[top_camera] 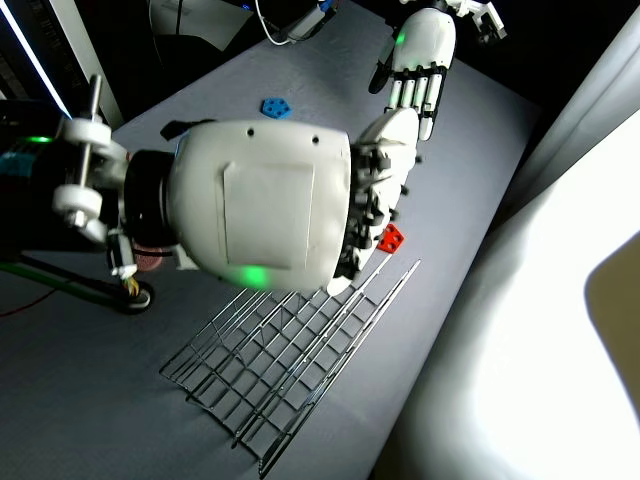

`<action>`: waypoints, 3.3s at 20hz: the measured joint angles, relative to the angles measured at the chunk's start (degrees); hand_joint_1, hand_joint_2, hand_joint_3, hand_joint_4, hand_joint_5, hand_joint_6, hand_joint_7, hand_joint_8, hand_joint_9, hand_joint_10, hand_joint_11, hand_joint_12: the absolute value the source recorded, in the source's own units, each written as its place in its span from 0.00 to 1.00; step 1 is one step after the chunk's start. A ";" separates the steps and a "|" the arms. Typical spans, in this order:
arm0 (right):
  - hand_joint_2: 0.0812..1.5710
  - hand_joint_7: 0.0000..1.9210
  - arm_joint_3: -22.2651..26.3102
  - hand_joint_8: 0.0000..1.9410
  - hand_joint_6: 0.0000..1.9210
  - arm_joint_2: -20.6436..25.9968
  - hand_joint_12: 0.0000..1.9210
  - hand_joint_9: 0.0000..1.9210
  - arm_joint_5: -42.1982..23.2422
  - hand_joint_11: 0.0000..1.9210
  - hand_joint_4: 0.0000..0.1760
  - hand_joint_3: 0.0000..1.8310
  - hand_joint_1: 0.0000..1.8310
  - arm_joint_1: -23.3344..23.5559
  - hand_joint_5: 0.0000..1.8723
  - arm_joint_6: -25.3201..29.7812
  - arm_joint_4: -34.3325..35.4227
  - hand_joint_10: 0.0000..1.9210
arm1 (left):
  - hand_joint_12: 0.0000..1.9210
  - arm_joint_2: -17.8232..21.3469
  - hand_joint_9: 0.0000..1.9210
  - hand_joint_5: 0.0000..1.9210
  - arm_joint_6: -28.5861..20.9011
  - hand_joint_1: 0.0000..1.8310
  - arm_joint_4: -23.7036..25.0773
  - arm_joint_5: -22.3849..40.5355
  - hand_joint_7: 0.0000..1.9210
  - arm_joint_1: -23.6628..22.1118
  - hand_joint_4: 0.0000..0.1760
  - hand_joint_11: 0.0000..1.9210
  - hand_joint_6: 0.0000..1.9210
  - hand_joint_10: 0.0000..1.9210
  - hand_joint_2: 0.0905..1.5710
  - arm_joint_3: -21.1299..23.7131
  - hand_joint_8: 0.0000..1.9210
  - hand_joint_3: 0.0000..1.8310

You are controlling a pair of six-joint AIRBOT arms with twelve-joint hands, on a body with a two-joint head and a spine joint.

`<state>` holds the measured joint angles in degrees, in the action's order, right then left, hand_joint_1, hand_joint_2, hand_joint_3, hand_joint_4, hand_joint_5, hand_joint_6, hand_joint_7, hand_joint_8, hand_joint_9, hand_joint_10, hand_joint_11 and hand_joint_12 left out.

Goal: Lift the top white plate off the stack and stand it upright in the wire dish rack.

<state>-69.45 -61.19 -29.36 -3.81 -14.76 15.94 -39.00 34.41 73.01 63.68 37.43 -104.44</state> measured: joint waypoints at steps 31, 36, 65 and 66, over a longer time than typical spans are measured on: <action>0.66 0.57 -6.25 0.31 0.54 1.53 0.68 0.56 5.25 0.53 0.00 0.00 0.82 -5.40 0.49 4.24 3.80 0.38 | 0.00 0.28 0.00 0.00 0.00 0.07 0.02 0.24 0.00 0.02 0.00 0.00 0.00 0.00 0.54 0.00 0.00 0.00; 0.66 0.55 -7.50 0.34 0.56 1.53 0.68 0.55 5.35 0.53 0.00 0.00 0.82 -7.26 0.48 4.59 3.78 0.40 | 0.00 0.28 0.00 0.00 -0.02 0.06 0.02 0.26 0.00 0.00 0.00 0.00 0.00 0.00 0.53 0.00 0.00 0.00; 0.61 0.41 -7.65 0.00 0.00 -0.33 0.05 0.44 1.42 0.57 0.00 0.00 0.65 -10.80 0.42 5.97 2.23 0.00 | 0.00 0.31 0.00 0.00 -0.02 0.07 0.04 0.81 0.00 0.00 0.00 0.00 0.00 0.00 0.53 0.00 0.00 0.00; 0.61 0.40 -7.65 0.00 0.00 -0.33 0.04 0.44 0.96 0.56 0.00 0.00 0.63 -11.13 0.41 5.95 1.92 0.00 | 0.00 0.31 0.00 0.00 -0.09 0.07 0.04 0.83 0.00 0.00 0.00 0.00 0.00 0.00 0.53 0.00 0.00 0.00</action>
<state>-77.10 -61.52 -28.40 -14.94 -8.82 17.87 -38.70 34.33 73.06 64.51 37.43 -104.44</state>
